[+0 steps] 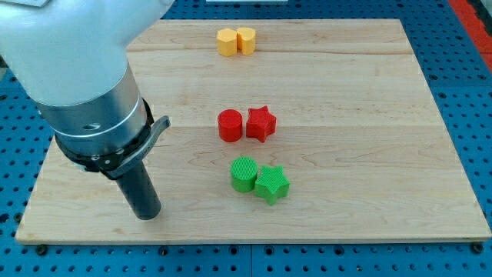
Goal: Separate the green circle and the green star
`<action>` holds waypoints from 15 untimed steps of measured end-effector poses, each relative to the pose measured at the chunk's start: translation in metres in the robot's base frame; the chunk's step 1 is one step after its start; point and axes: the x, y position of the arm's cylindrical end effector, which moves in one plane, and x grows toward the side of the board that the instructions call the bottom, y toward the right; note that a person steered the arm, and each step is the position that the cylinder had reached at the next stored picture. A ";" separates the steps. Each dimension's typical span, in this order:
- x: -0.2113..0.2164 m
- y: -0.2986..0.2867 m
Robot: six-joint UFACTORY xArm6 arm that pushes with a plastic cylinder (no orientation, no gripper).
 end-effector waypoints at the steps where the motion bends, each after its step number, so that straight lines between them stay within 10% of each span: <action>1: -0.001 0.005; 9: 0.015 0.149; 15: -0.030 0.126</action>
